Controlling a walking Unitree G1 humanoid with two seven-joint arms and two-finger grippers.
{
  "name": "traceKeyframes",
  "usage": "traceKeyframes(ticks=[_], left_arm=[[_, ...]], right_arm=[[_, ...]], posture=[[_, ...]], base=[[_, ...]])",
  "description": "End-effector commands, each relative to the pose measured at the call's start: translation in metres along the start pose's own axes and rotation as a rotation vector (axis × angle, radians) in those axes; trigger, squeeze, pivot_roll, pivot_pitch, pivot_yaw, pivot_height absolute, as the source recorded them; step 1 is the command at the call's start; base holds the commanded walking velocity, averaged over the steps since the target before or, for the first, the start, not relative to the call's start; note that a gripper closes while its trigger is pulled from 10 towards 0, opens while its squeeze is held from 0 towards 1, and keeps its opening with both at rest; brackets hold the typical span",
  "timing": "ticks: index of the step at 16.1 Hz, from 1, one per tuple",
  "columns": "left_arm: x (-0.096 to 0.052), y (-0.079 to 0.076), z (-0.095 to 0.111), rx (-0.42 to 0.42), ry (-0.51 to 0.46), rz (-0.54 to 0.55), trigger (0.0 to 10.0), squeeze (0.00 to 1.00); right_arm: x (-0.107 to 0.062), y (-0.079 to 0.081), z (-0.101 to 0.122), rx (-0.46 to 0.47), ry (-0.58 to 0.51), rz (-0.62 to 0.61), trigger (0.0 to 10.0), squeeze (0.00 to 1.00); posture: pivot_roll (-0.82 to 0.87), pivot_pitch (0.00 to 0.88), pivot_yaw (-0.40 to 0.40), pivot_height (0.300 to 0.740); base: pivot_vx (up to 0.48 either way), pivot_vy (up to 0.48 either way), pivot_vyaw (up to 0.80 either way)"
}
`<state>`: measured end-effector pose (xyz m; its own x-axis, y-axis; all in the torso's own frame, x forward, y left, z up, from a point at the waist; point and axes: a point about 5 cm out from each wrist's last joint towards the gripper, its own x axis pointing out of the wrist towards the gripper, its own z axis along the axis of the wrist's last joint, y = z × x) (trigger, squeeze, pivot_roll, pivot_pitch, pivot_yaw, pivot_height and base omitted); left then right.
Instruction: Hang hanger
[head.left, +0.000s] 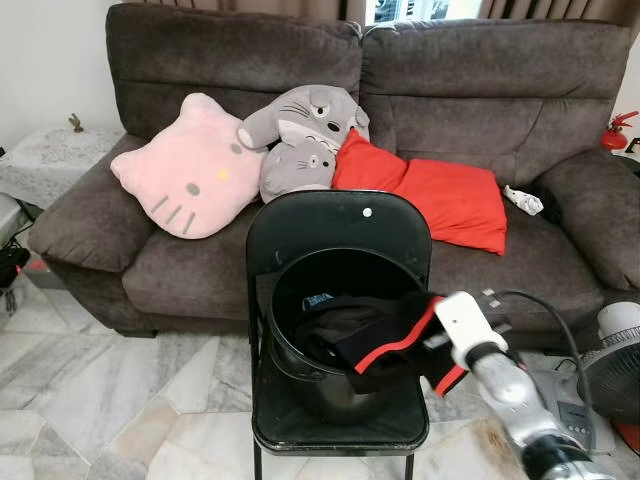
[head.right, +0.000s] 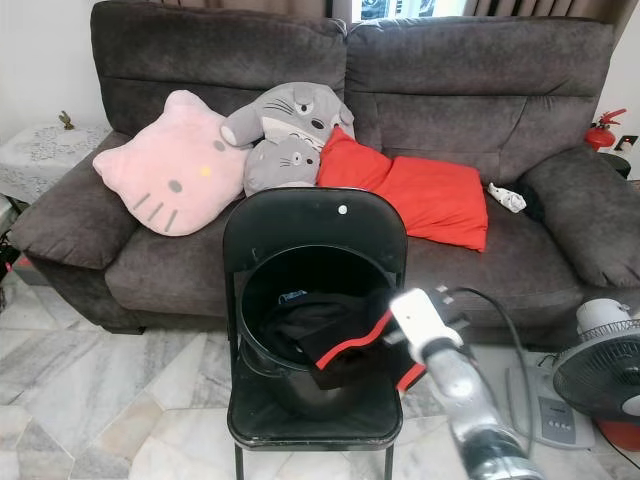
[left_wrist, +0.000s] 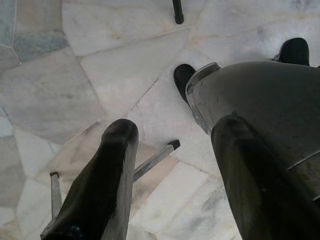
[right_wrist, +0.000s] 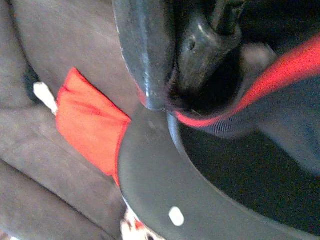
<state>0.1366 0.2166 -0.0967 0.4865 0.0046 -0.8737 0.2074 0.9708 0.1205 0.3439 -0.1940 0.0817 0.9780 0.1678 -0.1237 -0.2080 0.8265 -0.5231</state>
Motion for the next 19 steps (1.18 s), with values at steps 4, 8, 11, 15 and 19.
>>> traceKeyframes(ticks=[4,8,11,15,19], left_arm=[[-0.002,0.000,-0.008,-0.010,0.028,0.002,10.0,0.00],[-0.002,-0.001,-0.009,-0.016,0.029,0.001,10.0,0.00],[-0.002,-0.002,-0.009,-0.021,0.029,0.000,10.0,0.00],[-0.001,-0.003,-0.009,-0.022,0.030,-0.002,10.0,0.00],[-0.001,-0.003,-0.009,-0.027,0.028,0.000,10.0,0.00]], right_arm=[[0.013,0.015,0.046,0.053,-0.211,0.146,0.0,0.00],[0.010,0.032,0.074,0.083,-0.336,0.315,0.0,0.00],[-0.001,0.038,0.085,0.104,-0.372,0.403,0.0,0.00],[-0.027,0.049,0.093,0.095,-0.375,0.574,0.0,0.00],[-0.040,0.052,0.074,0.046,-0.243,0.650,0.0,0.00]], posture=[[-0.10,0.062,0.021,0.740],[-0.11,0.052,0.014,0.740],[-0.11,0.044,0.006,0.740],[-0.12,0.042,0.001,0.740],[-0.12,0.056,-0.003,0.740]], base=[[0.000,0.000,0.00],[0.000,0.000,0.00],[0.000,0.000,0.00],[0.000,0.000,0.00],[0.000,0.000,0.00]])
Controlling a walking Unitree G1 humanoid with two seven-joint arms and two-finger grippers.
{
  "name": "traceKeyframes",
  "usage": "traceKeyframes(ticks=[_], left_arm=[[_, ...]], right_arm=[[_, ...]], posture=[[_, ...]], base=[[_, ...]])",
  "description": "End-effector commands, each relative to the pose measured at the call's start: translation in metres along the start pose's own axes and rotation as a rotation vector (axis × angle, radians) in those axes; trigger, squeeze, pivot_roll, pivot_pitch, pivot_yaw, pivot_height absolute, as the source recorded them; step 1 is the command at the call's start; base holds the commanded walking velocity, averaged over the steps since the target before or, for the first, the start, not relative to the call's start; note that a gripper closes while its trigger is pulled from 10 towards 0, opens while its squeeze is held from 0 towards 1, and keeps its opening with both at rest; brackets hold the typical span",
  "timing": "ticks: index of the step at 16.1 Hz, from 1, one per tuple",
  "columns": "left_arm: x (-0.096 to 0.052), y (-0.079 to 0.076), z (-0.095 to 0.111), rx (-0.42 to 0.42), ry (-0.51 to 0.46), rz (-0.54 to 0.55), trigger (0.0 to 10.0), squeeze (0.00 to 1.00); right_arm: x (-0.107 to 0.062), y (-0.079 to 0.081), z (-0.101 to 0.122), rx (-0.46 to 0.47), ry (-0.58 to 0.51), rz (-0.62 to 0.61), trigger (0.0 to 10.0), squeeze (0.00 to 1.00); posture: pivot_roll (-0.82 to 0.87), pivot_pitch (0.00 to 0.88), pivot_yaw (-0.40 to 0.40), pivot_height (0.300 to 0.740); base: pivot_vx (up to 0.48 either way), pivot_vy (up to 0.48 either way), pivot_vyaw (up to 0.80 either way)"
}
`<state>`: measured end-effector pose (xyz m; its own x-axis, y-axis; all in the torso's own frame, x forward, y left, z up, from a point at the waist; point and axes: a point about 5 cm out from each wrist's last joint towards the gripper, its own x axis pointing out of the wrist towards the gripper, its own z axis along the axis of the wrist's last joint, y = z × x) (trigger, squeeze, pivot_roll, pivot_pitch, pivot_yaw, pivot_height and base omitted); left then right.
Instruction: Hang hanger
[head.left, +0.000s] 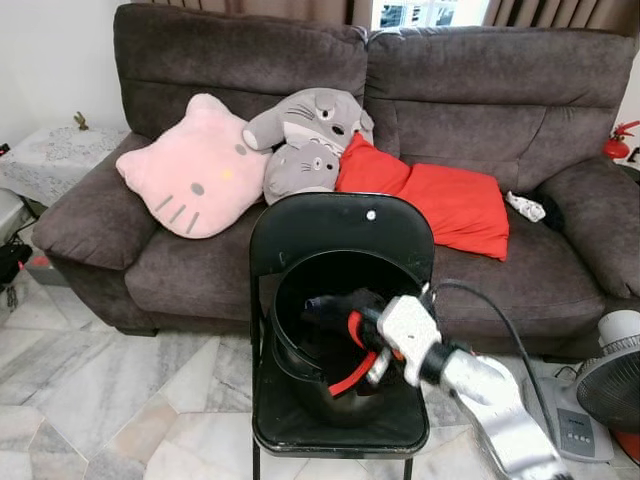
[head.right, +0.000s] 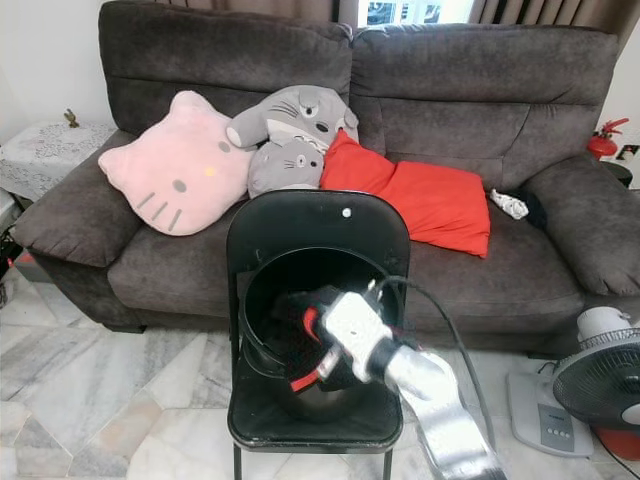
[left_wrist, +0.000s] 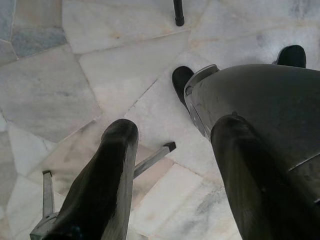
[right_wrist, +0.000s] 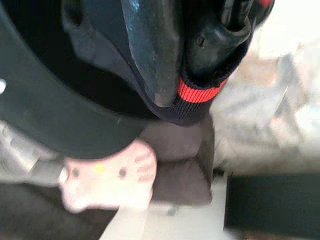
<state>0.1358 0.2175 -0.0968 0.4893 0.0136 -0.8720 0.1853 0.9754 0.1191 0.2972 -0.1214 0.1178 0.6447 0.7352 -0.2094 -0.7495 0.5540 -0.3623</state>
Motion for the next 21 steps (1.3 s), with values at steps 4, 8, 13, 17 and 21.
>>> traceKeyframes(ticks=[4,8,13,17,21], left_arm=[[-0.001,-0.003,-0.008,-0.008,0.029,-0.007,10.0,0.00],[-0.001,-0.002,-0.008,-0.009,0.028,-0.005,10.0,0.00],[-0.001,-0.002,-0.008,-0.008,0.028,-0.005,10.0,0.00],[-0.001,-0.002,-0.007,-0.009,0.027,-0.006,10.0,0.00],[-0.001,-0.003,-0.008,-0.010,0.028,-0.006,10.0,0.00]], right_arm=[[-0.006,0.002,-0.014,-0.028,0.106,0.011,0.0,0.00],[-0.003,0.006,-0.014,-0.018,0.101,0.054,0.0,0.00],[-0.001,0.005,0.006,-0.035,0.004,0.123,0.0,0.00],[0.002,0.006,0.010,-0.040,-0.010,0.168,0.0,0.00],[0.000,0.017,0.011,-0.033,-0.008,0.291,0.0,0.00]], posture=[[-0.12,0.059,-0.002,0.740],[-0.12,0.069,0.002,0.740],[-0.12,0.073,0.003,0.740],[-0.12,0.073,0.002,0.740],[-0.11,0.076,0.001,0.740]], base=[[0.000,0.000,0.00],[0.000,0.000,0.00],[0.000,0.000,0.00],[0.000,0.000,0.00],[0.000,0.000,0.00]])
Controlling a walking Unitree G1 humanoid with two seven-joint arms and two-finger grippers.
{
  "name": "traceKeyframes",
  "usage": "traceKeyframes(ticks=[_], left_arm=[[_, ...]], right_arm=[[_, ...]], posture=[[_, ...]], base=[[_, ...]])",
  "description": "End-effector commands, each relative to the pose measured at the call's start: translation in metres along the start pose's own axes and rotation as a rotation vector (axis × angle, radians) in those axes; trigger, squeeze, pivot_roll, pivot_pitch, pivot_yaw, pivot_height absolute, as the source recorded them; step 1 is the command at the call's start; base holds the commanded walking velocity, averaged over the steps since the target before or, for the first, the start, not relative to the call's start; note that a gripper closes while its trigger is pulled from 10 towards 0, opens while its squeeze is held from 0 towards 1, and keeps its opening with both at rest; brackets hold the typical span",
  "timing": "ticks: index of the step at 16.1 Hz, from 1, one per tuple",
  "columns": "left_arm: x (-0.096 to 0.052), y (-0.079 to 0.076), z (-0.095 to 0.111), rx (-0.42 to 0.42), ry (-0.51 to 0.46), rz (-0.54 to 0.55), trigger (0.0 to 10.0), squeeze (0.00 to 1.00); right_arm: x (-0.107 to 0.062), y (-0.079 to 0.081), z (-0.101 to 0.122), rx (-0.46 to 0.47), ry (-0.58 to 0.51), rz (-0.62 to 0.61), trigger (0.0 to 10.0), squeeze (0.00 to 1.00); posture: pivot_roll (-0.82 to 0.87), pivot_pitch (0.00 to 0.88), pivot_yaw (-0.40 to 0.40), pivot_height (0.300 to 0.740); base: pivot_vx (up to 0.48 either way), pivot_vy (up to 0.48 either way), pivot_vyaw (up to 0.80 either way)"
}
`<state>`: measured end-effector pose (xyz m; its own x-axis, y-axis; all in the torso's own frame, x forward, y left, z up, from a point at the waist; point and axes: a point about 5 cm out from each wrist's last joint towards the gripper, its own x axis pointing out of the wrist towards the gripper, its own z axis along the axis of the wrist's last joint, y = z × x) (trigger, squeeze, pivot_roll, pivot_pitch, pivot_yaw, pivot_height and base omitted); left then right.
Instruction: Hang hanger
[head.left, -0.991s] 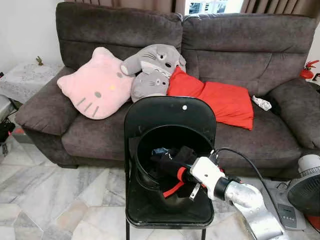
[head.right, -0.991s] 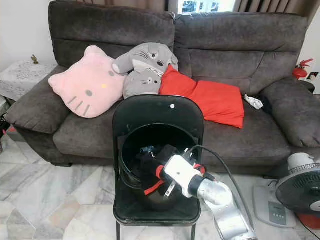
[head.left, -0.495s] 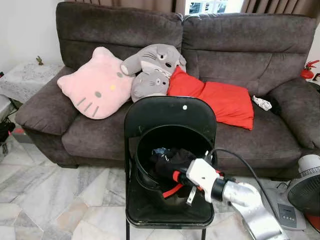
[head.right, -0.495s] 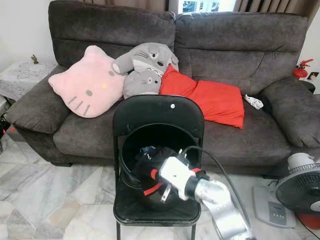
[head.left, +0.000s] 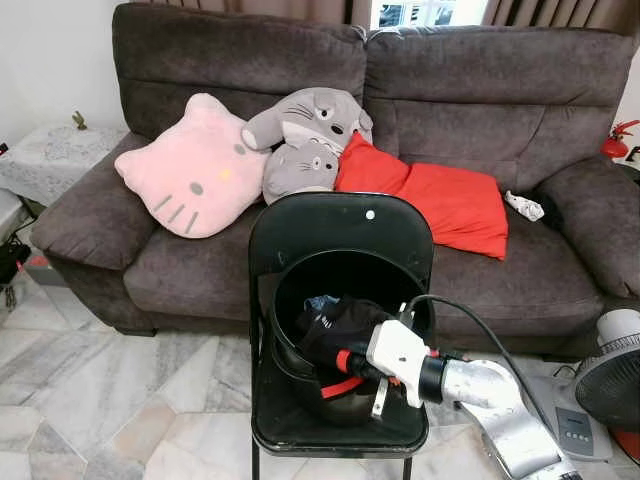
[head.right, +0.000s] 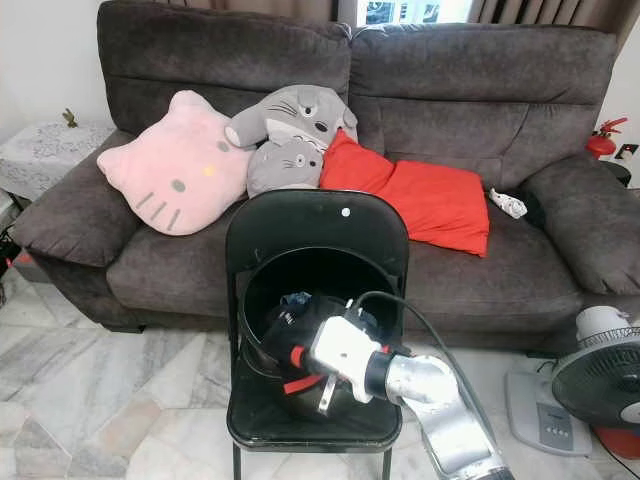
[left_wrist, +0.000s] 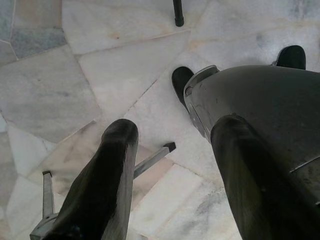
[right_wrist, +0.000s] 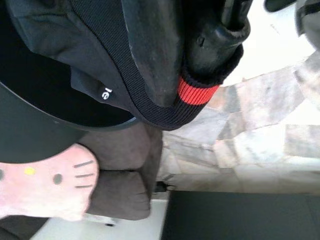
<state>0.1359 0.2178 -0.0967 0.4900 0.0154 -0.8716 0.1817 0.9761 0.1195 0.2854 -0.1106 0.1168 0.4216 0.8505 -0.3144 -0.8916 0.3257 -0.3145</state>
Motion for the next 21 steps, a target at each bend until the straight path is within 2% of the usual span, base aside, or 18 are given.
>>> traceKeyframes(ticks=[1,2,3,4,5,6,7,8,15,18,21], left_arm=[[-0.001,-0.003,-0.008,-0.007,0.028,-0.008,10.0,0.00],[-0.001,-0.003,-0.008,-0.007,0.028,-0.008,10.0,0.00],[-0.001,-0.003,-0.007,-0.007,0.028,-0.009,10.0,0.00],[-0.001,-0.003,-0.007,-0.006,0.028,-0.008,10.0,0.00],[-0.001,-0.003,-0.007,-0.006,0.028,-0.008,10.0,0.00],[-0.001,-0.003,-0.007,-0.006,0.029,-0.008,10.0,0.00],[-0.001,-0.003,-0.007,-0.005,0.029,-0.008,10.0,0.00],[-0.001,-0.003,-0.007,-0.005,0.029,-0.008,10.0,0.00],[-0.001,-0.003,-0.007,-0.005,0.029,-0.009,10.0,0.00],[-0.001,-0.003,-0.007,-0.005,0.028,-0.010,10.0,0.00],[-0.001,-0.003,-0.007,-0.003,0.028,-0.011,10.0,0.00]], right_arm=[[0.000,0.001,0.005,-0.010,-0.012,0.022,0.0,0.00],[-0.001,0.002,0.002,-0.020,0.012,0.034,1.9,0.00],[-0.002,0.002,-0.002,-0.027,0.035,0.046,2.8,0.00],[-0.002,0.003,-0.003,-0.026,0.042,0.055,10.0,0.00],[-0.002,0.003,-0.003,-0.025,0.042,0.057,10.0,0.00],[-0.001,0.005,-0.003,-0.019,0.047,0.085,10.0,0.51],[-0.002,0.007,-0.004,-0.016,0.053,0.105,10.0,0.81],[-0.002,0.007,-0.005,-0.017,0.064,0.112,10.0,1.00],[-0.008,0.011,-0.001,-0.053,0.096,0.176,10.0,1.00],[-0.013,0.013,0.000,-0.084,0.137,0.167,10.0,1.00],[-0.019,0.016,0.003,-0.077,0.138,0.152,10.0,1.00]], posture=[[-0.11,0.076,0.001,0.740],[-0.11,0.078,0.002,0.740],[-0.11,0.078,0.002,0.740],[-0.11,0.078,0.002,0.740],[-0.11,0.078,0.002,0.740],[-0.11,0.078,0.004,0.740],[-0.11,0.078,0.004,0.740],[-0.11,0.078,0.004,0.740],[-0.12,0.081,0.003,0.740],[-0.12,0.081,0.002,0.740],[-0.13,0.081,0.002,0.740]], base=[[0.000,0.000,0.00],[0.000,0.000,0.00],[0.000,0.000,0.00],[0.000,0.000,0.00],[0.000,0.000,0.00],[0.000,0.000,0.00],[0.000,0.000,0.00],[0.000,0.000,0.00],[0.000,0.000,0.00],[0.000,0.000,0.00],[0.000,0.000,0.00]])
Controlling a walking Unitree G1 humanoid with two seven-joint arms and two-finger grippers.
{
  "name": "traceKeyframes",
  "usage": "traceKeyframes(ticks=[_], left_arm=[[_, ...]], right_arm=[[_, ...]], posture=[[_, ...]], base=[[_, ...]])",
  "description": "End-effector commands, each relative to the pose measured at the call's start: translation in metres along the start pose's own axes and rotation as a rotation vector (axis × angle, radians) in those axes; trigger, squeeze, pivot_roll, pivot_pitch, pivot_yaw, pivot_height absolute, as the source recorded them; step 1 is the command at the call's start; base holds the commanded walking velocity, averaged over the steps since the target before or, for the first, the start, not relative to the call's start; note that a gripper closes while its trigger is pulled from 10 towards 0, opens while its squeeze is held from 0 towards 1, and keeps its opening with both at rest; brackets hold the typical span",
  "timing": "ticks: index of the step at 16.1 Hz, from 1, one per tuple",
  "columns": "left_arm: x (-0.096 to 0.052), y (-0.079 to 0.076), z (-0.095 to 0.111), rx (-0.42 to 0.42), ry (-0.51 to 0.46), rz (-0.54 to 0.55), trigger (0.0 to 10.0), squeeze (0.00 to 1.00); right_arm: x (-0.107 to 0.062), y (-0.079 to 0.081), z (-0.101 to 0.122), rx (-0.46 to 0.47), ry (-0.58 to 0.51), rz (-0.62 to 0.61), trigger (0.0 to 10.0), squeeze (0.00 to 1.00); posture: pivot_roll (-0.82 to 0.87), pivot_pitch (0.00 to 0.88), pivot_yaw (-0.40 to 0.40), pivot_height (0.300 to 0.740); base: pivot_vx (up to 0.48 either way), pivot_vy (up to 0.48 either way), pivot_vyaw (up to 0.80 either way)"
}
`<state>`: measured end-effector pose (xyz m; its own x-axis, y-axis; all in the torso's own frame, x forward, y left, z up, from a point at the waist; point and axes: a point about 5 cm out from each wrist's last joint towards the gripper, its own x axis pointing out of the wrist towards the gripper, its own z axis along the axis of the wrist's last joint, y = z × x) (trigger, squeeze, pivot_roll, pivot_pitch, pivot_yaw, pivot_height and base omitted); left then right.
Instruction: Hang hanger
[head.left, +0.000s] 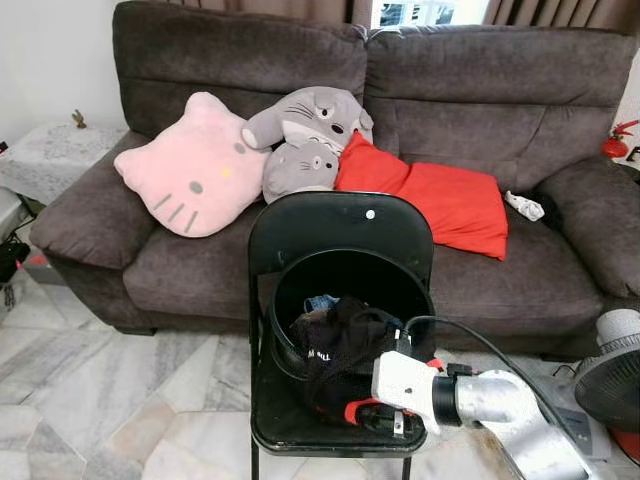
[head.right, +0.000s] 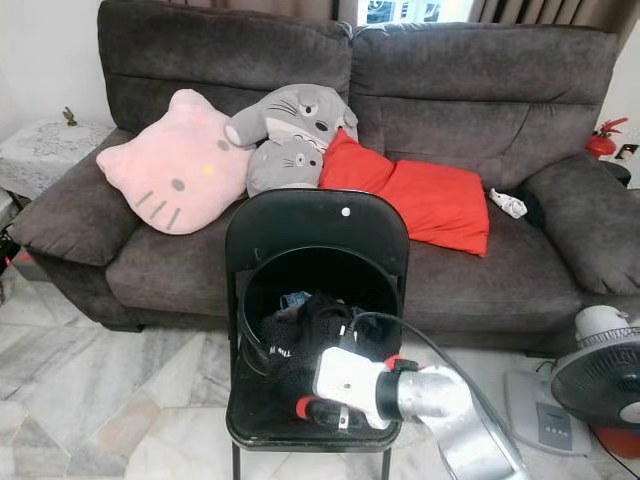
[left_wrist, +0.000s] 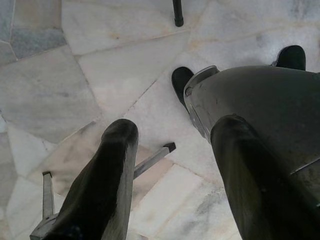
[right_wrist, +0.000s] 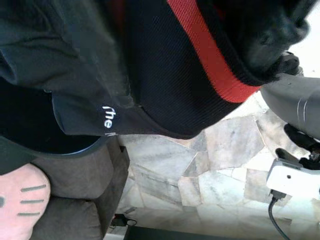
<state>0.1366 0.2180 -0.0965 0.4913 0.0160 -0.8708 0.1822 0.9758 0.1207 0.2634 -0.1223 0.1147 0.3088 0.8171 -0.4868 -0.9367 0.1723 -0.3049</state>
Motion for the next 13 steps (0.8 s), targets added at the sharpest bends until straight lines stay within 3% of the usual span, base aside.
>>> traceKeyframes(ticks=[1,3,4,5,6,13], left_arm=[[-0.001,-0.004,-0.007,-0.003,0.029,-0.013,10.0,0.00],[-0.001,-0.003,-0.007,-0.003,0.029,-0.014,10.0,0.00],[-0.001,-0.003,-0.007,-0.003,0.029,-0.014,10.0,0.00],[-0.001,-0.004,-0.008,-0.002,0.030,-0.014,10.0,0.00],[-0.001,-0.004,-0.008,-0.002,0.030,-0.013,10.0,0.00],[-0.001,-0.004,-0.007,0.000,0.030,-0.016,10.0,0.00]], right_arm=[[-0.004,-0.002,-0.001,-0.024,0.025,-0.031,10.0,1.00],[-0.006,-0.007,-0.012,-0.048,0.108,-0.085,10.0,0.99],[-0.006,-0.008,-0.017,-0.057,0.148,-0.095,10.0,0.62],[-0.006,-0.007,-0.020,-0.058,0.162,-0.094,10.0,0.47],[-0.006,-0.006,-0.020,-0.055,0.162,-0.088,10.0,0.00],[-0.011,0.005,-0.021,-0.084,0.200,-0.025,10.0,0.00]], posture=[[-0.13,0.080,0.001,0.740],[-0.13,0.079,0.001,0.740],[-0.13,0.078,0.001,0.740],[-0.13,0.078,0.001,0.740],[-0.13,0.079,0.002,0.740],[-0.14,0.073,-0.001,0.740]], base=[[0.000,0.000,0.00],[0.000,0.000,0.00],[0.000,0.000,0.00],[0.000,0.000,0.00],[0.000,0.000,0.00],[0.000,0.000,0.00]])
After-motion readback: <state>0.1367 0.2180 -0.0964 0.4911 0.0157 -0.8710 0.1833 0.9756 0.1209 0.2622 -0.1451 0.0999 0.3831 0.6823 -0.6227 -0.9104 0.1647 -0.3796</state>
